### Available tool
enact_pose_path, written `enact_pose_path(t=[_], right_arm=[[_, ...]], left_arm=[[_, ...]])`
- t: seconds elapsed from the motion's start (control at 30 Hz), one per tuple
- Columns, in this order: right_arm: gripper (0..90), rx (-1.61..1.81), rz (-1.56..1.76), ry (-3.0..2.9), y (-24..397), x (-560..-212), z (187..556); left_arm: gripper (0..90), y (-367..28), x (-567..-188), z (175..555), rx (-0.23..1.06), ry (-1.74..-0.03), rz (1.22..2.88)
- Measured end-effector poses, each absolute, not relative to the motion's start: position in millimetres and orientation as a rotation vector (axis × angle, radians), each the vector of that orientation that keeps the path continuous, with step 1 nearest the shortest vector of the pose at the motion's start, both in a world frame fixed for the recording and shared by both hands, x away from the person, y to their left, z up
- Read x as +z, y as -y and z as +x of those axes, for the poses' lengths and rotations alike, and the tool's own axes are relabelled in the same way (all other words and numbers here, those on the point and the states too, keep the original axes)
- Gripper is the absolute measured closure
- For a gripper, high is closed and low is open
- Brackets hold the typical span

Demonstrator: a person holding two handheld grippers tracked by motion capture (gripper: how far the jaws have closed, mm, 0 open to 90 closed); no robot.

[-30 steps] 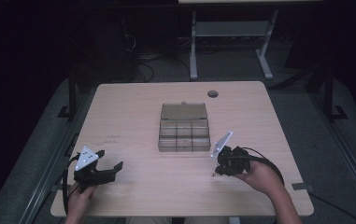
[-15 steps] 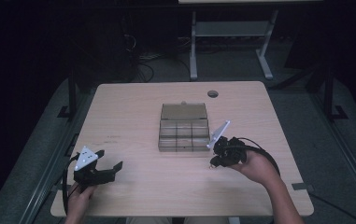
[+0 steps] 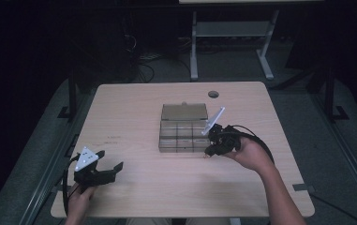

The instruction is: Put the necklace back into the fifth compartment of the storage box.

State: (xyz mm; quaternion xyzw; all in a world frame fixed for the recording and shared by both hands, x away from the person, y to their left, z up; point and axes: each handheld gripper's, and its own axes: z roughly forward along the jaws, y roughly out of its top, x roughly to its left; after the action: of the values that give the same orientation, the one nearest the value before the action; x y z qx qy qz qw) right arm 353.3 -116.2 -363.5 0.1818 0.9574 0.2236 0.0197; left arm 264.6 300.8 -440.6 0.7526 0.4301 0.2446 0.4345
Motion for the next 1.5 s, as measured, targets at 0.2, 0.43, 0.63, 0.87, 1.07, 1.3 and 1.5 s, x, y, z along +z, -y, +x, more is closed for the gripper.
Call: enact_pose_path(t=[0.2,0.43,0.63,0.87,1.07,1.3,1.5], right_arm=[[88.1,0.687,0.581,-2.973,112.5,-359.9,362.9],[88.1,0.673,0.578,-2.977,105.3,-355.1,371.7],[88.1,0.677,0.567,-2.973,99.0,-349.0,377.3],[88.1,0.701,0.573,-2.971,93.7,-345.9,386.0],[88.1,0.693,0.578,-2.975,89.8,-343.7,392.9],[88.1,0.685,0.569,-2.975,84.2,-342.2,399.1],[88.1,0.668,0.575,-2.984,79.5,-342.2,403.9]], left_arm=[[13.1,-301.1,-440.4,264.7,0.608,-1.075,1.874],[13.2,-301.0,-440.3,264.7,0.608,-1.076,1.872],[13.2,-300.8,-440.4,264.7,0.606,-1.076,1.87],[13.2,-301.0,-440.4,264.7,0.607,-1.073,1.873],[13.1,-301.1,-440.4,264.8,0.606,-1.074,1.872],[13.2,-301.5,-440.5,265.1,0.607,-1.073,1.871],[13.1,-301.4,-440.5,264.9,0.607,-1.074,1.87]])
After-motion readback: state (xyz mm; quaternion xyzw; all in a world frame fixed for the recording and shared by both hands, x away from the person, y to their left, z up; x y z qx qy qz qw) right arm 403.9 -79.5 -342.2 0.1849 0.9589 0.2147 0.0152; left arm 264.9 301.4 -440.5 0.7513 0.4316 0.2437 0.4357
